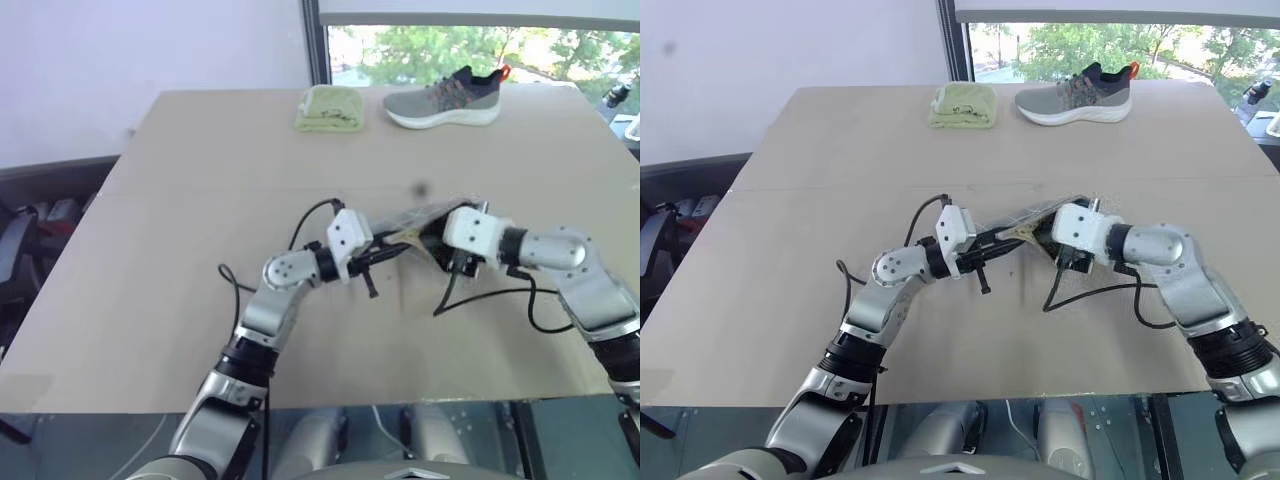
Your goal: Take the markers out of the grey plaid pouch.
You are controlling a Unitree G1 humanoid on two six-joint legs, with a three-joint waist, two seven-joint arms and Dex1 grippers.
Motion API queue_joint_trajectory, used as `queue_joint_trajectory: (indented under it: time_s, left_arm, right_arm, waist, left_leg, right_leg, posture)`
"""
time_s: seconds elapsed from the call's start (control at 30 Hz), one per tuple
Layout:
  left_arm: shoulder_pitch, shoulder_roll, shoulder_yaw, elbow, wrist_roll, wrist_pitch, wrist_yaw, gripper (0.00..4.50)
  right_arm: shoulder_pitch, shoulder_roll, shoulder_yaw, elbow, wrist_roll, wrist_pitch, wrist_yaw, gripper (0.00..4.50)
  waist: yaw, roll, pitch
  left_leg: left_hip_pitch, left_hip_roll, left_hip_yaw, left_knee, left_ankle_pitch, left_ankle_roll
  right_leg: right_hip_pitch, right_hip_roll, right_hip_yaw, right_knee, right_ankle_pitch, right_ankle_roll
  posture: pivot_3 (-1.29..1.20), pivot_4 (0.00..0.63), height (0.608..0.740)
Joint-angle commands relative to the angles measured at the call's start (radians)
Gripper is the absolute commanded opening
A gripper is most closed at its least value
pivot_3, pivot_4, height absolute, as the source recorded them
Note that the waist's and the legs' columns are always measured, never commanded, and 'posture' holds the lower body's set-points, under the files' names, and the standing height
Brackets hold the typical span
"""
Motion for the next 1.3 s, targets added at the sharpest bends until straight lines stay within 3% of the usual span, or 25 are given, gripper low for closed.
queue_joint_trajectory:
  time_s: [0.03, 0.27, 0.57, 0.8, 0.9, 1.07, 1.1, 1.13, 1.3]
  left_arm:
    - [-0.011, 0.004, 0.039, -0.037, -0.028, -0.022, 0.004, 0.0]
    - [-0.003, 0.002, 0.034, -0.05, -0.037, -0.008, 0.003, 0.0]
    - [0.002, 0.001, 0.031, -0.066, -0.045, 0.008, 0.002, 0.0]
    - [0.004, 0.004, 0.035, -0.073, -0.047, 0.018, 0.0, 0.0]
    - [0.005, 0.005, 0.035, -0.075, -0.047, 0.021, 0.0, 0.0]
    - [0.004, 0.002, 0.034, -0.075, -0.048, 0.023, 0.001, 0.0]
    - [0.004, 0.002, 0.033, -0.075, -0.048, 0.023, 0.001, 0.0]
    - [0.004, 0.001, 0.032, -0.075, -0.048, 0.023, 0.001, 0.0]
    - [0.003, 0.0, 0.027, -0.072, -0.053, 0.027, -0.004, 0.0]
  right_arm:
    - [0.008, 0.004, -0.12, -0.031, 0.141, 0.133, 0.041, 4.44]
    - [0.05, -0.025, -0.176, -0.033, 0.221, 0.165, 0.094, 4.44]
    - [0.052, -0.054, -0.125, 0.091, 0.04, -0.002, 0.042, 0.37]
    - [0.049, -0.048, -0.126, 0.114, 0.022, -0.02, 0.044, 0.37]
    - [0.061, -0.06, -0.121, 0.11, 0.023, -0.02, 0.068, 1.18]
    - [0.065, -0.06, -0.124, 0.118, -0.002, -0.037, 0.052, 3.37]
    - [0.062, -0.057, -0.127, 0.121, 0.0, -0.036, 0.048, 3.54]
    - [0.06, -0.052, -0.132, 0.12, 0.011, -0.028, 0.05, 4.03]
    - [0.044, -0.021, -0.17, 0.069, 0.108, 0.051, 0.058, 4.03]
  waist:
    - [0.0, 0.0, 0.0]
    - [0.0, 0.0, 0.0]
    - [0.0, 0.0, 0.0]
    - [0.0, 0.0, 0.0]
    - [0.0, 0.0, 0.0]
    - [0.0, 0.0, 0.0]
    - [0.0, 0.0, 0.0]
    - [0.0, 0.0, 0.0]
    - [-0.001, 0.0, 0.0]
  left_leg:
    - [0.0, 0.0, 0.0, 0.0, 0.0, 0.0]
    - [0.0, 0.0, 0.0, 0.0, 0.0, 0.0]
    - [0.0, 0.0, 0.0, 0.0, 0.0, 0.0]
    - [0.0, 0.0, 0.0, 0.0, 0.0, 0.0]
    - [0.0, 0.0, 0.0, 0.0, 0.0, 0.0]
    - [0.0, 0.0, 0.0, 0.0, 0.0, 0.0]
    - [0.0, 0.0, 0.0, 0.0, 0.0, 0.0]
    - [0.0, 0.0, 0.0, 0.0, 0.0, 0.0]
    - [0.0, 0.0, 0.0, 0.0, 0.0, 0.0]
  right_leg:
    - [0.0, 0.0, 0.0, 0.0, 0.0, 0.0]
    - [0.0, -0.001, 0.0, 0.0, 0.0, 0.0]
    - [0.0, 0.0, 0.0, 0.0, 0.0, 0.0]
    - [0.0, 0.0, 0.0, 0.0, 0.0, 0.0]
    - [0.0, 0.0, 0.0, 0.0, 0.0, 0.0]
    - [0.0, 0.0, 0.0, 0.0, 0.0, 0.0]
    - [0.0, 0.0, 0.0, 0.0, 0.0, 0.0]
    - [0.0, 0.0, 0.0, 0.0, 0.0, 0.0]
    - [0.0, 0.0, 0.0, 0.0, 0.0, 0.0]
  posture:
    - [0.0, 0.15, 0.74]
    - [0.0, 0.15, 0.74]
    - [0.0, 0.15, 0.74]
    - [0.0, 0.15, 0.74]
    - [0.0, 0.15, 0.74]
    - [0.0, 0.15, 0.74]
    - [0.0, 0.15, 0.74]
    - [0.0, 0.15, 0.74]
    - [0.0, 0.15, 0.74]
